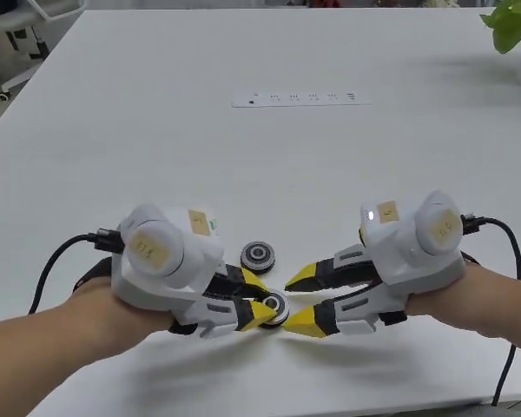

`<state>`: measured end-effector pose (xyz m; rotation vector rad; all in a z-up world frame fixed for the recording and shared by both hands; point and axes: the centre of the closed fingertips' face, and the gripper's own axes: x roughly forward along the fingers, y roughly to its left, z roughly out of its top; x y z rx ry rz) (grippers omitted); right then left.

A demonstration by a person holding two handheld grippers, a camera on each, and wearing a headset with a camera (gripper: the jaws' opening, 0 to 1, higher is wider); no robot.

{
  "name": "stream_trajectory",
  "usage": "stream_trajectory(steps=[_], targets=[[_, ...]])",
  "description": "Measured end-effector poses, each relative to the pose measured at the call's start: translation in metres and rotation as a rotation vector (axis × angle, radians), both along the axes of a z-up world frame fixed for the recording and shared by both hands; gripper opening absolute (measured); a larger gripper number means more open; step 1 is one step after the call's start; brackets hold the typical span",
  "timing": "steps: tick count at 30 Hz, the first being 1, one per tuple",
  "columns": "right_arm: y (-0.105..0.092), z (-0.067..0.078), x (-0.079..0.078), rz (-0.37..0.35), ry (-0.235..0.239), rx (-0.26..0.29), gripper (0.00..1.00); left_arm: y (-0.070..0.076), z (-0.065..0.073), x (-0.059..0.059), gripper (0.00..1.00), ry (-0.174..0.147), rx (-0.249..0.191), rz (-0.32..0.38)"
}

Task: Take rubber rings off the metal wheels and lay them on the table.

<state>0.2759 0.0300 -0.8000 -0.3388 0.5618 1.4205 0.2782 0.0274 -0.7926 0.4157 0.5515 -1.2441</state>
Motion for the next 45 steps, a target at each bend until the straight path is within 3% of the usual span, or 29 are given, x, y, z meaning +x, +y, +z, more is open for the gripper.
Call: stream_trajectory(steps=[12, 32, 45], targets=[[0.007, -0.005, 0.0, 0.0, 0.004, 0.003, 0.24, 0.0, 0.0, 0.001, 0.14, -0.006, -0.007, 0.003], [0.0, -0.006, -0.001, -0.014, 0.025, 0.008, 0.19, 0.0, 0.0, 0.0, 0.14, -0.006, -0.01, 0.008], [-0.005, -0.008, -0.001, -0.025, 0.042, -0.007, 0.08, 0.0, 0.0, 0.0, 0.14, -0.011, -0.008, 0.006]])
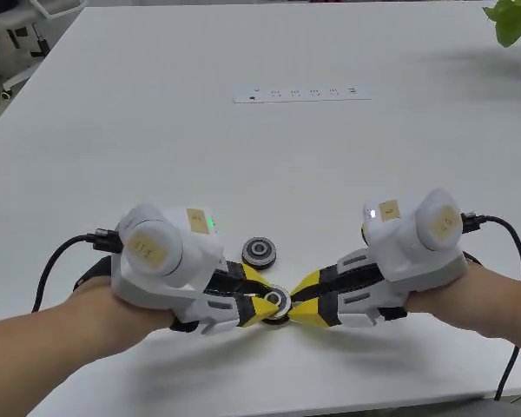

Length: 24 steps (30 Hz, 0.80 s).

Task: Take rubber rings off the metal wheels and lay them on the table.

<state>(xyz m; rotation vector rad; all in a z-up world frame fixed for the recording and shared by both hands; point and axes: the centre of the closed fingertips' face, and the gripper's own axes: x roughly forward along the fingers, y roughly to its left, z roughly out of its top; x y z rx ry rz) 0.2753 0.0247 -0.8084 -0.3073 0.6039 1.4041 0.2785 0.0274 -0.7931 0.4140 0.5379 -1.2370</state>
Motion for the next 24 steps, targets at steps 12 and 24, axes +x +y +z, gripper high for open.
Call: stream_trajectory(steps=[12, 24], targets=[[-0.0027, -0.0009, 0.0024, -0.034, 0.039, -0.003, 0.01, 0.0002, -0.0002, 0.0004, 0.13, -0.004, 0.002, -0.002], [-0.0048, 0.0018, 0.0035, -0.071, 0.074, 0.008, 0.0, 0.0001, -0.0003, -0.0003, 0.13, -0.012, 0.015, -0.004]])
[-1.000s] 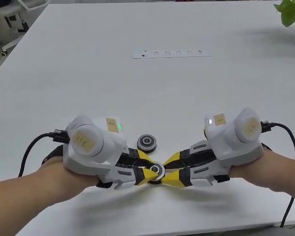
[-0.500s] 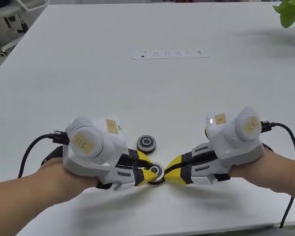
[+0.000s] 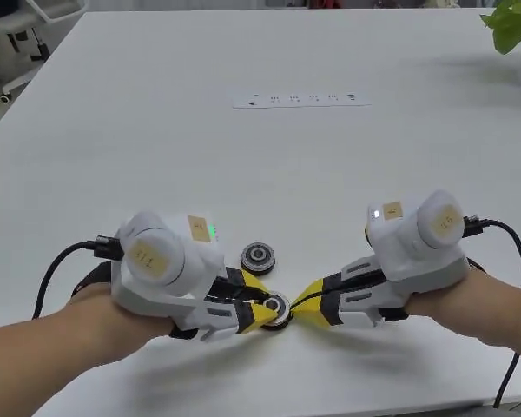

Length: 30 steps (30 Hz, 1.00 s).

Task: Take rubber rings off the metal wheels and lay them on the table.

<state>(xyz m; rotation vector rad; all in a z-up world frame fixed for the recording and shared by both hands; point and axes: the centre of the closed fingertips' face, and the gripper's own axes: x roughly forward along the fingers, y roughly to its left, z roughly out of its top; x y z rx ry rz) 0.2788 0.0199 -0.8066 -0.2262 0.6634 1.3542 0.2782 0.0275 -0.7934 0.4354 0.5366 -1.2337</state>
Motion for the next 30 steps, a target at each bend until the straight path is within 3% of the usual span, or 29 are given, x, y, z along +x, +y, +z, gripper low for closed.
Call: stream_trajectory(steps=[5, 12, 21, 30], targets=[[-0.001, 0.002, 0.001, -0.048, 0.061, 0.023, 0.0, 0.0, 0.0, 0.0, 0.13, -0.002, 0.004, 0.0], [-0.002, 0.004, 0.001, -0.081, 0.107, 0.04, 0.0, 0.0, 0.0, 0.0, 0.13, -0.008, 0.01, -0.004], [0.0, 0.01, 0.006, -0.126, 0.144, 0.088, 0.0, 0.0, 0.0, 0.0, 0.12, -0.012, 0.013, -0.002], [0.004, 0.013, 0.004, -0.134, 0.159, 0.099, 0.0, 0.0, 0.0, 0.0, 0.12, -0.019, 0.028, 0.002]])
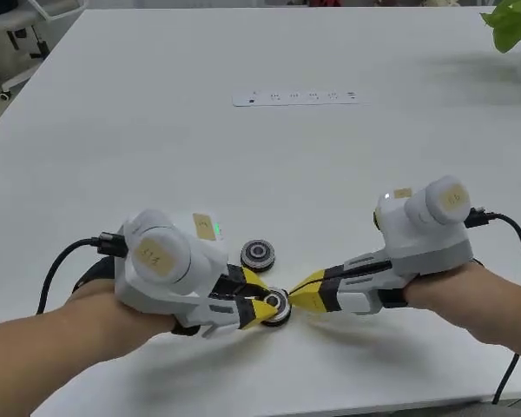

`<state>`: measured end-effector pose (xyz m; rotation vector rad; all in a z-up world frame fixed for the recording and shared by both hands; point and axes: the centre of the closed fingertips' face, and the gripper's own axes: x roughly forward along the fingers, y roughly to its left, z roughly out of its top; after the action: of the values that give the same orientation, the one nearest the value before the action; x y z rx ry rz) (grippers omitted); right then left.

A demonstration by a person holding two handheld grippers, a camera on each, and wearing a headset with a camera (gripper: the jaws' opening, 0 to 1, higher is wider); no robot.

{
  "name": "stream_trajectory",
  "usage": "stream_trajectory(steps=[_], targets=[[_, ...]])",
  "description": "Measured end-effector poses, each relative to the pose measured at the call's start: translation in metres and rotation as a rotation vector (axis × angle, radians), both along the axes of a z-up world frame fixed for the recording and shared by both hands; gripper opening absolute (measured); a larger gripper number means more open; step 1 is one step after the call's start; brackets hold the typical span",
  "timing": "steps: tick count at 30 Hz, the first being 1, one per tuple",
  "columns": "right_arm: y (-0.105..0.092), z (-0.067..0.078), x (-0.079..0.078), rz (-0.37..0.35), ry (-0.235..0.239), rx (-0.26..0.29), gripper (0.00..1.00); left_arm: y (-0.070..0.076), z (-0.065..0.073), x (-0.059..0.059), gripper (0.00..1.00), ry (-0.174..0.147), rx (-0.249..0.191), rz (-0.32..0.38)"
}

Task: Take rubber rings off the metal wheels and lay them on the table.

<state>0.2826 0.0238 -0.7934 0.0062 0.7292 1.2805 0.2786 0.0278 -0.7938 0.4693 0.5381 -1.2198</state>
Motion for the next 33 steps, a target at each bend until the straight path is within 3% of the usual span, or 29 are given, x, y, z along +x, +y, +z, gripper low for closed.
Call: stream_trajectory(steps=[33], targets=[[0.0103, 0.0049, -0.0086, 0.056, 0.014, 0.024, 0.0, -0.0017, 0.0, -0.0021, 0.11, 0.001, 0.001, -0.017]])
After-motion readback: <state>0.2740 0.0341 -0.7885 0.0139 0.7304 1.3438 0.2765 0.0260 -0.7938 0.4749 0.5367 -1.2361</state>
